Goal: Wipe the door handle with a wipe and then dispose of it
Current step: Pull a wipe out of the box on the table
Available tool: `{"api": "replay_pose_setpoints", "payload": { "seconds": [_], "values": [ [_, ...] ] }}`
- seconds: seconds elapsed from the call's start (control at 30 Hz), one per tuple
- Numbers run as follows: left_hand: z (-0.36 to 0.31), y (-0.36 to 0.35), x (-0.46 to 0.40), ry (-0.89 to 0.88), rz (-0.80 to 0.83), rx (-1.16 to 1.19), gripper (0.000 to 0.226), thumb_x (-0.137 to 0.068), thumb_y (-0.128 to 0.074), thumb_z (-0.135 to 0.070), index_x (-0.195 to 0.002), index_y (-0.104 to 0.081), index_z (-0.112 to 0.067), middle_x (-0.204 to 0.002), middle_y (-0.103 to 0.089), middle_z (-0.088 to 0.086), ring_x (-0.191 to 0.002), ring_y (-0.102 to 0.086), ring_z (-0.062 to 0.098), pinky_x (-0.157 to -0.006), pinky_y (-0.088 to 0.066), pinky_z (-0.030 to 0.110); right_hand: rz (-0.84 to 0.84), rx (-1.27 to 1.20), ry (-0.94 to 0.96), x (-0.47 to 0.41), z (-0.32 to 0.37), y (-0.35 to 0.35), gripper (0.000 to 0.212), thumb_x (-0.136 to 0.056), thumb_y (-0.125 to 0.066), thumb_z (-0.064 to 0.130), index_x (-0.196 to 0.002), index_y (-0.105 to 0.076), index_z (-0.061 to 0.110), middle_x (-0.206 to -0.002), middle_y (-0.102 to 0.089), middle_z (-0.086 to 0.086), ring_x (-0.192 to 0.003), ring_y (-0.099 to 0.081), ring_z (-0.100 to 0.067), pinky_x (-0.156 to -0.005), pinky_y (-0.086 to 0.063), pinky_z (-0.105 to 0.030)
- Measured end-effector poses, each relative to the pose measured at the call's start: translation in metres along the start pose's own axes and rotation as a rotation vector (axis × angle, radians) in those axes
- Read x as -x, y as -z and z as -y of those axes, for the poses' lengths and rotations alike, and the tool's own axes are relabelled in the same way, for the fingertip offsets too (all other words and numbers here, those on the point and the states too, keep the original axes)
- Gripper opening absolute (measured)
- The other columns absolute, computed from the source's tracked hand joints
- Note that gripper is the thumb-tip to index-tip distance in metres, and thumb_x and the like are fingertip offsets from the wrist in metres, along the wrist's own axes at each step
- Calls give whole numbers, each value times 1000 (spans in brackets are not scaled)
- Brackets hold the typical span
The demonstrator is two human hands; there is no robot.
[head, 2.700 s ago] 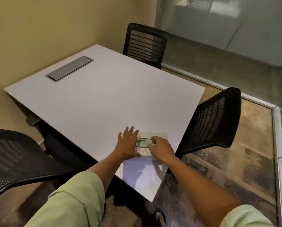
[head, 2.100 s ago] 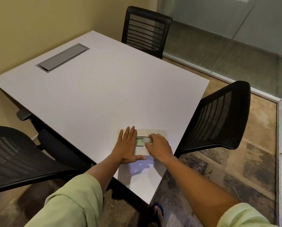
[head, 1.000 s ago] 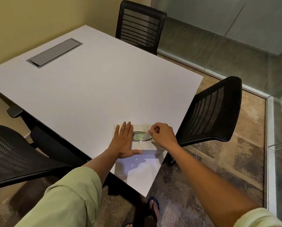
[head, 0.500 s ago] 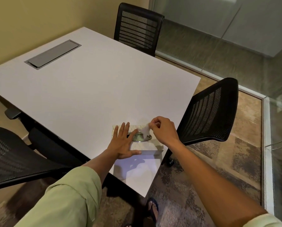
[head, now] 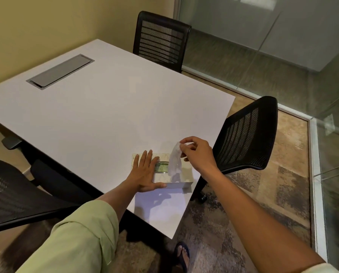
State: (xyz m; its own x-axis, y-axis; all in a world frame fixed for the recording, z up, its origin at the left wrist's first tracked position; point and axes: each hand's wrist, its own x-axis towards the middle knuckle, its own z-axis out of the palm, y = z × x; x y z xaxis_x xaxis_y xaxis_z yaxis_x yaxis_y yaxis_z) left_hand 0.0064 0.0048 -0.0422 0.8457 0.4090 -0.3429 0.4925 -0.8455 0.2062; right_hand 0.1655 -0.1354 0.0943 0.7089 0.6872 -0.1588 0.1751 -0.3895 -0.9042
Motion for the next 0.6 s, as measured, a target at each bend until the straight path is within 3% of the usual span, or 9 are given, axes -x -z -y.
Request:
{"api": "replay_pose_setpoints", "payload": {
  "seconds": [0.1, 0.17, 0.23, 0.33, 0.4, 0.47, 0.53, 0.6],
  "values": [
    [0, 12, 0, -11, 68, 45, 143, -58, -32, -105, -164, 5, -17, -170, 20, 14, -155, 22, 35, -124, 13, 59, 11, -58, -24, 4, -3, 4, 12, -89, -68, 17, -87, -73, 28, -70, -73, -2, -64, -74, -16, -76, -62, -40],
    [-3, 20, 2, -1, 76, 113, 133, -69, -47, -96, -164, 5, -18, -171, 14, 13, -157, 18, 35, -124, 10, 58, 10, -29, -19, 5, -5, 6, 14, -88, -69, 20, -81, -74, 31, -72, -72, 4, -72, -72, -14, -79, -61, -35],
    [-9, 29, 4, -7, 36, 193, 116, -83, -55, -79, -164, 1, -19, -172, 6, 11, -158, 12, 34, -125, 7, 57, 4, 36, -6, 7, -6, 10, 18, -88, -69, 24, -76, -74, 36, -78, -70, 9, -81, -68, -12, -79, -57, -31],
    [-26, 42, 10, -87, -80, 389, 83, -99, -58, -50, -162, -18, -15, -170, -15, 11, -159, 0, 33, -128, -2, 52, 5, 37, -28, 11, -5, 15, 18, -87, -67, 22, -77, -75, 35, -83, -72, 2, -84, -68, -19, -82, -58, -38],
    [-43, 54, 16, -144, -171, 577, 54, -103, -57, -22, -153, -40, -10, -160, -39, 14, -153, -25, 32, -125, -20, 49, -1, 43, -25, 15, -4, 20, 16, -87, -67, 22, -79, -76, 33, -86, -71, 0, -85, -68, -20, -81, -58, -39],
    [-64, 66, 23, -117, -245, 812, 33, -104, -50, -8, -135, -60, -7, -141, -60, 11, -132, -51, 22, -114, -41, 44, -5, 43, -7, 18, -5, 26, 13, -88, -68, 24, -84, -77, 32, -88, -71, 3, -85, -67, -16, -75, -57, -30],
    [-87, 78, 32, -97, -221, 1102, 30, -108, -45, -16, -123, -70, -8, -124, -72, 6, -116, -65, 21, -101, -54, 36, 8, 38, 9, 24, -5, 33, 10, -87, -70, 25, -89, -77, 32, -85, -68, 9, -81, -66, -8, -66, -52, -17],
    [-106, 88, 39, -112, -131, 1329, 36, -110, -45, -31, -120, -73, -11, -117, -76, 5, -111, -71, 20, -94, -57, 31, 19, 29, 8, 31, -7, 41, 9, -86, -74, 24, -93, -76, 29, -81, -66, 11, -77, -63, -5, -64, -52, -18]
  ]
}}
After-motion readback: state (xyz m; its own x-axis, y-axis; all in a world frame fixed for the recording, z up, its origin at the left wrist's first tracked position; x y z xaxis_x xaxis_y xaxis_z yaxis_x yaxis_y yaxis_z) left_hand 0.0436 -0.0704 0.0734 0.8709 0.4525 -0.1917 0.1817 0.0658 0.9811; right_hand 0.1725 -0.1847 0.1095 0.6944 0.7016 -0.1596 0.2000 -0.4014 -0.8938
